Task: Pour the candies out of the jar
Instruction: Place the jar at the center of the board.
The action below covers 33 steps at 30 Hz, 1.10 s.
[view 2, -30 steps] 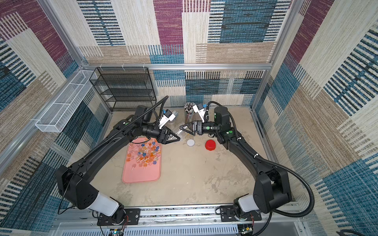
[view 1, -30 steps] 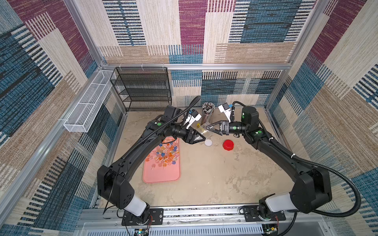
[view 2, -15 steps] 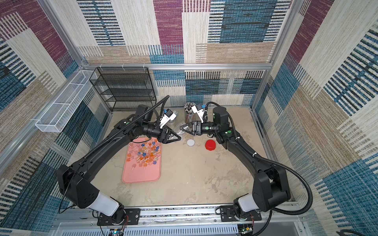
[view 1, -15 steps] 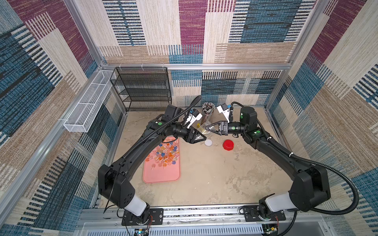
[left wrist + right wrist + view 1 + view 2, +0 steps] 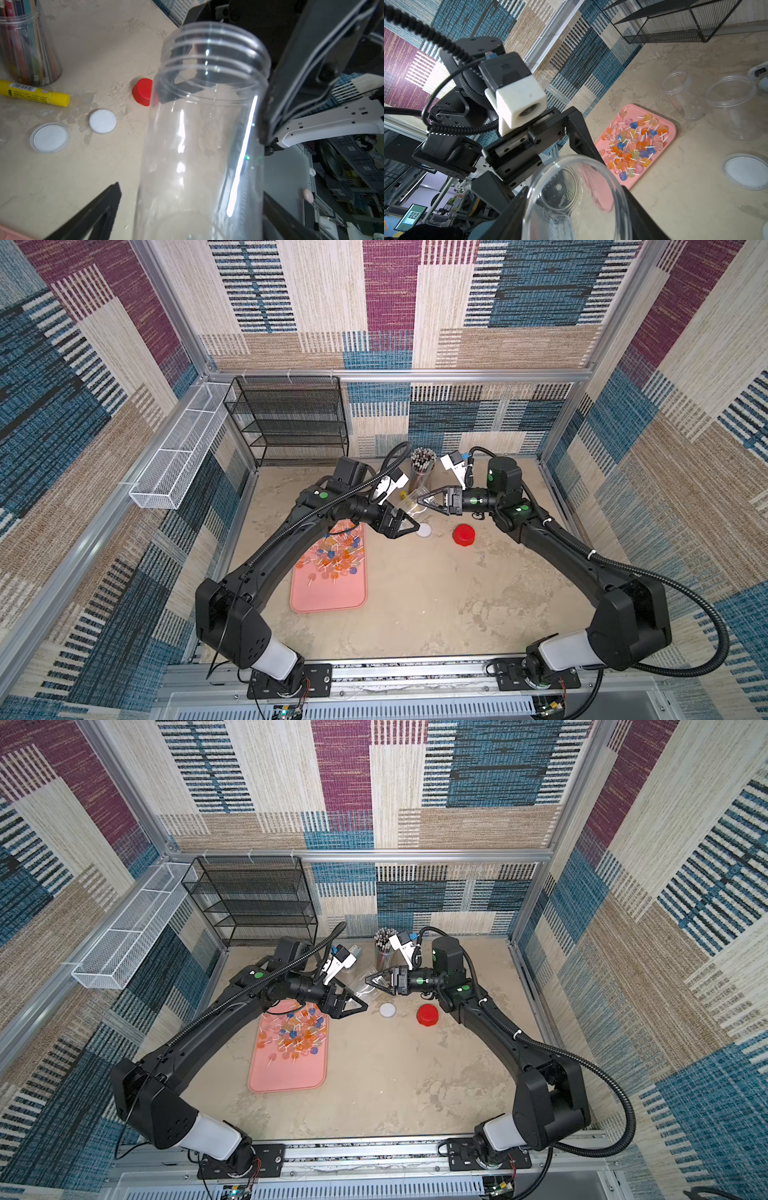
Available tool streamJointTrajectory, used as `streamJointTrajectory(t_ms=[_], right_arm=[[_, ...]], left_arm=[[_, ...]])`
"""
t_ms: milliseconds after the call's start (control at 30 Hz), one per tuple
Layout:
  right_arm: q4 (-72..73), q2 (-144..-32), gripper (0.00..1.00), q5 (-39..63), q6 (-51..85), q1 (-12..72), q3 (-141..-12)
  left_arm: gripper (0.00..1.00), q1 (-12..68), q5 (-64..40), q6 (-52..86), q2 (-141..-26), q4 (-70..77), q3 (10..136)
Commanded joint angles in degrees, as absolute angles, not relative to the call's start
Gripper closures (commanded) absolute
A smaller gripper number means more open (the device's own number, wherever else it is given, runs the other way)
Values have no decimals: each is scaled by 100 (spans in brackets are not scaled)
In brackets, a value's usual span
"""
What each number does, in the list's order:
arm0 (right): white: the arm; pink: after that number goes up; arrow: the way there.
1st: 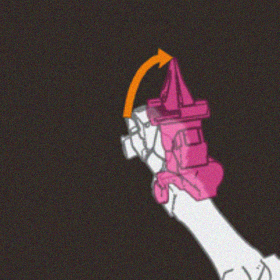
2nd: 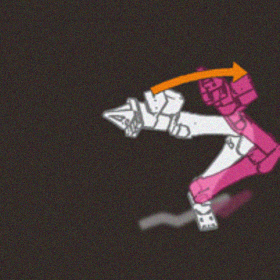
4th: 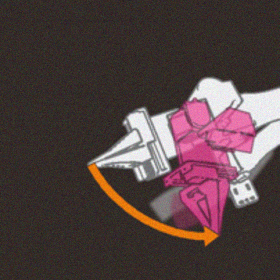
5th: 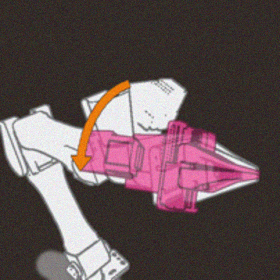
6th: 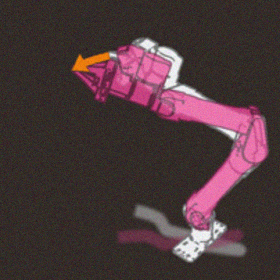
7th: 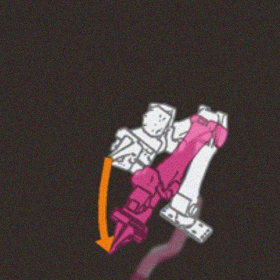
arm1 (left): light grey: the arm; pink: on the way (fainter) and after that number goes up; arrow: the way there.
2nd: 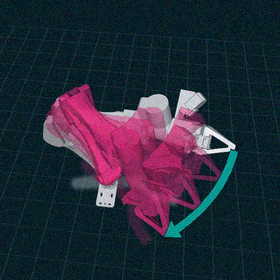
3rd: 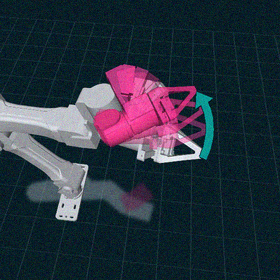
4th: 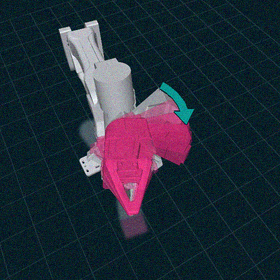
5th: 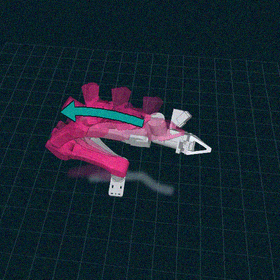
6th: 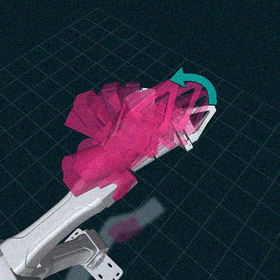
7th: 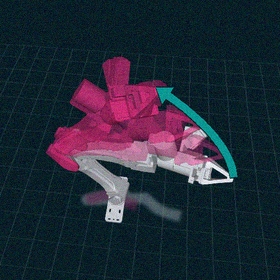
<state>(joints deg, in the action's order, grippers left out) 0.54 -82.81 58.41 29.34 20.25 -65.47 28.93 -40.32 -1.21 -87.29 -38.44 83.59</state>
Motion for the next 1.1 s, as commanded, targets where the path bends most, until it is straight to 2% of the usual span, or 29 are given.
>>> streamJointTrajectory(t_ms=[0, 133, 300, 533, 800, 1067], right_arm=[[-271, -8303, 40, 5449, 2522, 1983, -6607], [-754, -8386, 40, 4777, 2068, 1806, -6557], [-1451, -8666, 39, 3054, 1459, 1767, -6737], [-1669, -9325, 40, 906, 1002, 1771, -7136], [-1968, -10431, 39, -218, 550, 1792, -7922], [-1793, -10861, 37, -958, 428, 2026, -7911]], left_arm=[[0, 2825, -3517, -321, -8519, -3845, 8082], [0, 2516, -2782, -61, -8111, -3420, 7411], [0, 2171, -1732, 355, -7680, -3124, 6840], [0, 1924, -1351, 721, -7302, -2748, 6342], [0, 1918, -1223, 668, -7179, -2863, 6368], [0, 1915, -1300, 886, -7125, -2708, 6205]])
